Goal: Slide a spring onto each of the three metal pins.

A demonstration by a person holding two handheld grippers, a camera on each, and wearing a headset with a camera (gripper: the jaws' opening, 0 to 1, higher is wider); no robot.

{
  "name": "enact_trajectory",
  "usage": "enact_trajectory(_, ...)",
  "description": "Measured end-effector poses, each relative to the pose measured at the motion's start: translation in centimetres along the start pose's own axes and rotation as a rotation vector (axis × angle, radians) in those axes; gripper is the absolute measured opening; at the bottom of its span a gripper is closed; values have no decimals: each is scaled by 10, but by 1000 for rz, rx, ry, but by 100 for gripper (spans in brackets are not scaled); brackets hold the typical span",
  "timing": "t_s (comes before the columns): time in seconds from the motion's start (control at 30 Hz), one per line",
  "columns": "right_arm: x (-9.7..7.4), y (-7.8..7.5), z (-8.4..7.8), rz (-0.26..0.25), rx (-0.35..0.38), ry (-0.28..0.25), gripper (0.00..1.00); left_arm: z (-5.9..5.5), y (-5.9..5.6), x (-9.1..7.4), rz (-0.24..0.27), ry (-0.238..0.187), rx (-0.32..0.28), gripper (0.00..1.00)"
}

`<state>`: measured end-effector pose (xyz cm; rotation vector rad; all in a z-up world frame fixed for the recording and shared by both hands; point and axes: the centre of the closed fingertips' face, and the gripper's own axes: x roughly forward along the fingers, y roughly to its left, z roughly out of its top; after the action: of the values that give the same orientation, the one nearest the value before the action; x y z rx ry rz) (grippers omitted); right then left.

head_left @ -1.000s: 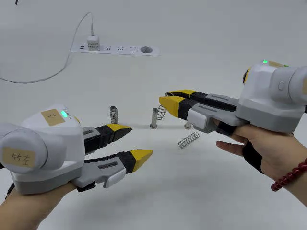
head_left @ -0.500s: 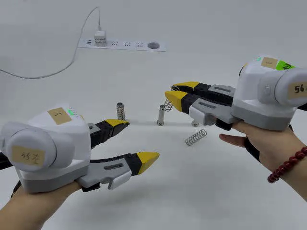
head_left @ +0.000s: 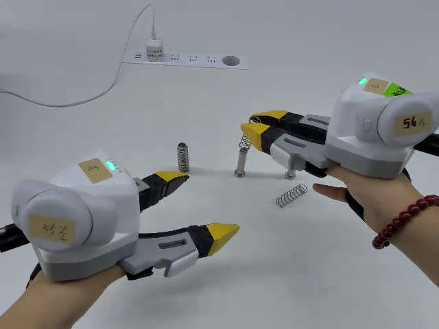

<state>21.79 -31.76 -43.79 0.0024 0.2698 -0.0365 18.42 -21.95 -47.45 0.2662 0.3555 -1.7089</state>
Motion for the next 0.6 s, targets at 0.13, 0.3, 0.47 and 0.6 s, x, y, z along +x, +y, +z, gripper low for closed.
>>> enact_trajectory(0.13, 2, 0, -3, -4, -25, 13, 12, 1, 3, -1, 8, -4, -9, 63)
enact_trajectory(0.3, 4, 1, -5, -4, -60, 30, 12, -1, 4, -1, 16, 1, -18, 63)
enact_trajectory(0.47, 6, 3, -11, -6, -95, 50, 12, -3, 5, -2, 20, 7, -23, 64)
enact_trajectory(0.6, 8, 3, -18, -7, -109, 70, 12, -3, 5, -2, 19, 7, -24, 64)
